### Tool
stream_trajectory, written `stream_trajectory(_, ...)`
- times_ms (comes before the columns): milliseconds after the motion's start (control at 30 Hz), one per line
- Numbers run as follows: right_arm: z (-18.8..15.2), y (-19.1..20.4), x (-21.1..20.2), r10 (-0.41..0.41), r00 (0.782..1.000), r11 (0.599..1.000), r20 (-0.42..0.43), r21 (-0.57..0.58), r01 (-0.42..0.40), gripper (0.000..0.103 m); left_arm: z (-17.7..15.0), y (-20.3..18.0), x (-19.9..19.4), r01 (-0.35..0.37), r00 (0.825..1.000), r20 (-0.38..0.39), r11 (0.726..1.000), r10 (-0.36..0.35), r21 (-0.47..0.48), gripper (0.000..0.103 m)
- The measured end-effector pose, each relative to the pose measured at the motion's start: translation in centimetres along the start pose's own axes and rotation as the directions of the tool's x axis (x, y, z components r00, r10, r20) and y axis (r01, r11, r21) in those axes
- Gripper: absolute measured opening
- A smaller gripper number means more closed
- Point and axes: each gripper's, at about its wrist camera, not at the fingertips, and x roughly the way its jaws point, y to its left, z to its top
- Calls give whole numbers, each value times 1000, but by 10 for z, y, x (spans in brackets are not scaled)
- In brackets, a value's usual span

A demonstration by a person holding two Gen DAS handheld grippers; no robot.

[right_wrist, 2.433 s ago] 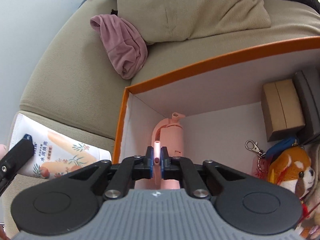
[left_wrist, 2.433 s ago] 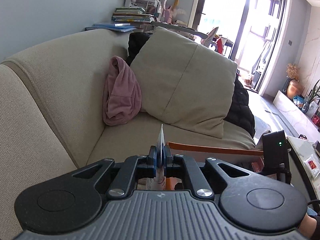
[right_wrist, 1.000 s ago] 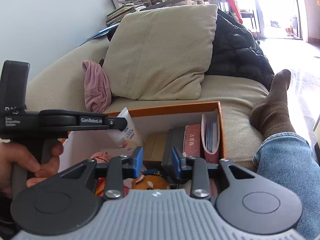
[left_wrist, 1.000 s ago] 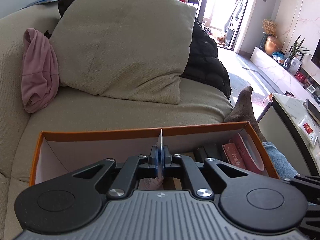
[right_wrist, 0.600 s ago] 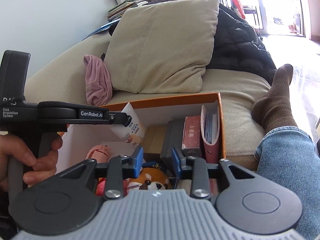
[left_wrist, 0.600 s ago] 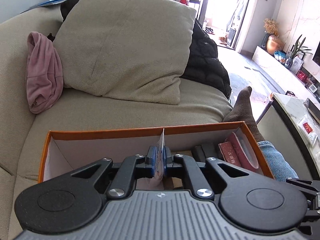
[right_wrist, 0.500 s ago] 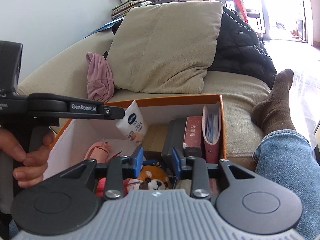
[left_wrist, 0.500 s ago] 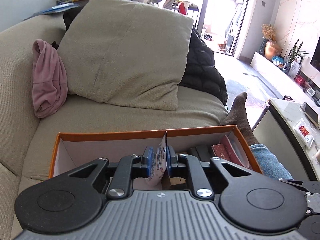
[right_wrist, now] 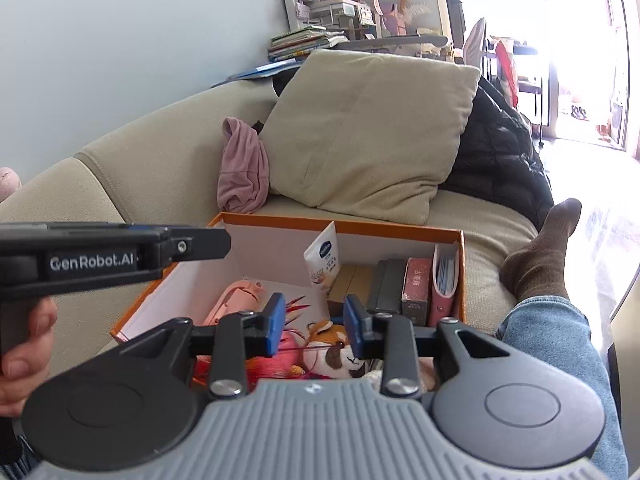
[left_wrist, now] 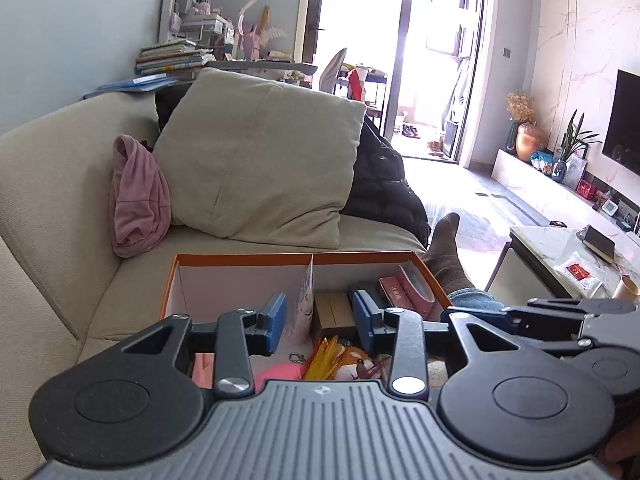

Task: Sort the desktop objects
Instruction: 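Lower both tools into the orange box and open them to release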

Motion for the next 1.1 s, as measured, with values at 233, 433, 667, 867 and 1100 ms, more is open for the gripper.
stream_trajectory(233,-11,12,-18,-24,1000,1000,-1,7,24,39,-22,6,-12,-86,996,26,995,87,-41,82)
stream_trajectory(433,-26,10,-5,-51,996,998,-71,34,53,42,-43,13,5,-126,991,-55,989,122,-72,88)
stream_trajectory(667,-39,6,14,-83,989,996,-119,32,87,50,-58,19,24,-146,982,-132,986,135,-78,88)
stream_trajectory(867,-45,2,22,-83,990,995,-117,48,89,50,-65,16,32,-157,980,-134,987,149,-47,88)
stream_trajectory(1100,-48,0,25,-78,991,993,-107,77,86,51,-66,14,37,-160,978,-140,986,154,-36,88)
